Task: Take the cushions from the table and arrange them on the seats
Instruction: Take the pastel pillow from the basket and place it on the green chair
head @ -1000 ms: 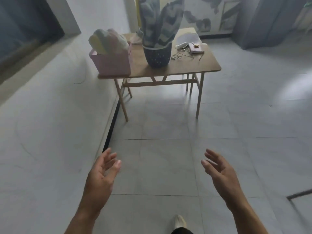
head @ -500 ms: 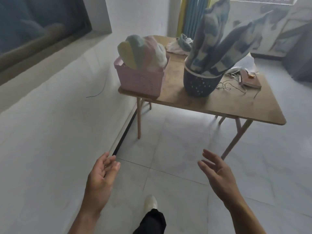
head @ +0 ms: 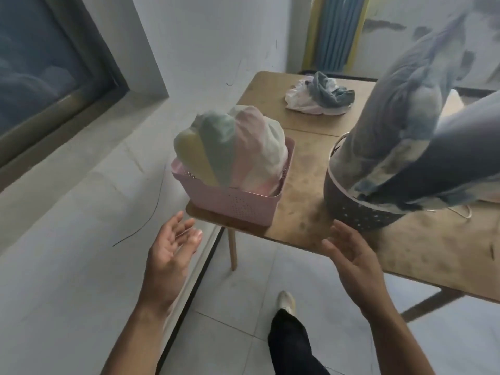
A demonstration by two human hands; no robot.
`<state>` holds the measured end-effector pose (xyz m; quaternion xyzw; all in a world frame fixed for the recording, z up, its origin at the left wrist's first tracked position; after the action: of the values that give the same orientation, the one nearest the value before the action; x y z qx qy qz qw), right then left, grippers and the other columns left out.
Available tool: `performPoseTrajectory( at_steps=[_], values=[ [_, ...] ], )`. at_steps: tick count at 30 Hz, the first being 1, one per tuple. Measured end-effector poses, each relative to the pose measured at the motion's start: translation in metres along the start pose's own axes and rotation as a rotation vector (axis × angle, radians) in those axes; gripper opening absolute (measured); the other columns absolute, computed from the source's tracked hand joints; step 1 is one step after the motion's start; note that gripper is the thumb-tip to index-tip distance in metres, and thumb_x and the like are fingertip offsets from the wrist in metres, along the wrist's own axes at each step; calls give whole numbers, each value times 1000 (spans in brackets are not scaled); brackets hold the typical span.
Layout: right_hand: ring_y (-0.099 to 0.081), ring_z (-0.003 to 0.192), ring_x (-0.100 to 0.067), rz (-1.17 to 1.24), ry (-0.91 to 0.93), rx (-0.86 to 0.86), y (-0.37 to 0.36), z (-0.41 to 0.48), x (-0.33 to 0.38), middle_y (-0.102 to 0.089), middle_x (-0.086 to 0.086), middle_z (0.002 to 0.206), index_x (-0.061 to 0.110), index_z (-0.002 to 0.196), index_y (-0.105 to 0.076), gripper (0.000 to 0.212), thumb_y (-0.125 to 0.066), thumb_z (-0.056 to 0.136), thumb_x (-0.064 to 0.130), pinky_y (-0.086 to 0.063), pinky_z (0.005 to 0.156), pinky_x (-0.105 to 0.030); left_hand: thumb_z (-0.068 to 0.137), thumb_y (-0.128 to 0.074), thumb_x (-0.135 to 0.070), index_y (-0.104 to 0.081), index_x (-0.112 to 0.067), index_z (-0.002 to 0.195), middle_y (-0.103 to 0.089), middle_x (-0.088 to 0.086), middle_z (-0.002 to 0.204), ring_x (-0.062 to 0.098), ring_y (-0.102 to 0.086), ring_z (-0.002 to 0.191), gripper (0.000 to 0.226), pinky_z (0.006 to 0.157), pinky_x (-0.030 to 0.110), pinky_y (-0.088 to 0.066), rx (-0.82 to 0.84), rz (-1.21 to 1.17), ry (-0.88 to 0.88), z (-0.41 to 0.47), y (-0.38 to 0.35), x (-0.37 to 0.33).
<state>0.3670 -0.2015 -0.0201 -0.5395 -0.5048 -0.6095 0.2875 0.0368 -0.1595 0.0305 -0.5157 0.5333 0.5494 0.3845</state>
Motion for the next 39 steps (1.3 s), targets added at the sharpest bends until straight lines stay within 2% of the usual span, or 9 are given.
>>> performPoseTrajectory(
  at_steps=[11, 17, 21, 24, 26, 28, 34, 36, 39],
  values=[
    [-62, 124, -9, 51, -22, 269, -81, 230, 23, -60, 9, 138, 30, 144, -51, 60, -76, 90, 28, -56, 102, -37, 61, -80, -61, -36, -32, 154, -55, -14, 146, 6, -52, 137, 106, 118, 48, -41, -143, 5, 217, 167, -35, 3],
    [-38, 146, -9, -169, -1, 413, -138, 266, 24, -34, 9, 163, 34, 161, -18, 107, -77, 74, 55, -40, 116, -35, 51, -97, -43, -64, -17, 129, -75, 4, 125, 19, -69, 119, 89, 109, 48, -49, -51, -119, 281, 228, -45, 21],
    [-49, 136, -12, -249, 106, 326, -162, 257, 47, -53, 9, 149, 26, 155, -39, 82, -72, 82, 42, -42, 109, -30, 41, -102, -44, -71, -14, 122, -78, 5, 119, 19, -73, 112, 93, 94, 35, -57, 115, -222, 286, 257, -56, 13],
    [-48, 131, 8, -137, 137, 166, -163, 249, 69, -48, 35, 141, 33, 151, -44, 70, -75, 89, 33, -42, 113, -29, 58, -94, -42, -69, -10, 125, -78, 5, 118, 22, -73, 113, 78, 83, 23, -60, 227, -188, 190, 276, -58, -13],
    [-43, 128, 22, -56, 148, 83, -163, 242, 90, -42, 56, 131, 49, 143, -40, 67, -75, 92, 25, -42, 112, -21, 45, -97, -59, -62, -9, 133, -72, 11, 127, 25, -71, 116, 107, 86, 27, -60, 277, -124, 97, 285, -52, -27],
    [-48, 134, 11, 4, 193, 30, -164, 234, 114, -47, 47, 139, 50, 143, -39, 65, -73, 93, 26, -46, 108, -21, 35, -97, -65, -59, -11, 135, -72, 5, 127, 20, -70, 116, 121, 90, 31, -61, 321, -72, -30, 292, -45, -45],
    [-62, 125, -7, 76, 312, -179, -156, 192, 168, -60, 12, 143, 31, 150, -47, 66, -74, 90, 40, -53, 103, -30, 71, -80, -46, -69, -12, 125, -75, -32, 104, -9, -68, 104, 64, 89, 15, -51, 186, -277, -265, 310, -20, -97],
    [-49, 140, -12, 7, 314, -277, -146, 175, 172, -48, 8, 153, 33, 154, -40, 81, -73, 84, 59, -46, 113, -39, 80, -80, -52, -63, -9, 134, -73, -36, 102, -13, -67, 103, 71, 94, 16, -50, 262, -391, -169, 311, -25, -105],
    [-7, 158, -12, -67, 263, -449, -127, 134, 163, -8, 7, 169, 54, 155, -23, 101, -71, 70, 79, -25, 125, -52, 67, -86, -52, -67, -20, 134, -74, -10, 127, 10, -69, 120, 76, 98, 32, -55, 495, -738, 93, 289, -53, -115]
  ],
)
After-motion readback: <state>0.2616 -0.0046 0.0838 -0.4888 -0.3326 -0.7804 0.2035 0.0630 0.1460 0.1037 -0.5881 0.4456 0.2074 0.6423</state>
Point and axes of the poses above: each hand's wrist, its own z-axis towards the middle knuckle, its own y-axis out of the back of the hand, x = y × z, the point moved 5 cm from there along z, towards the middle knuckle
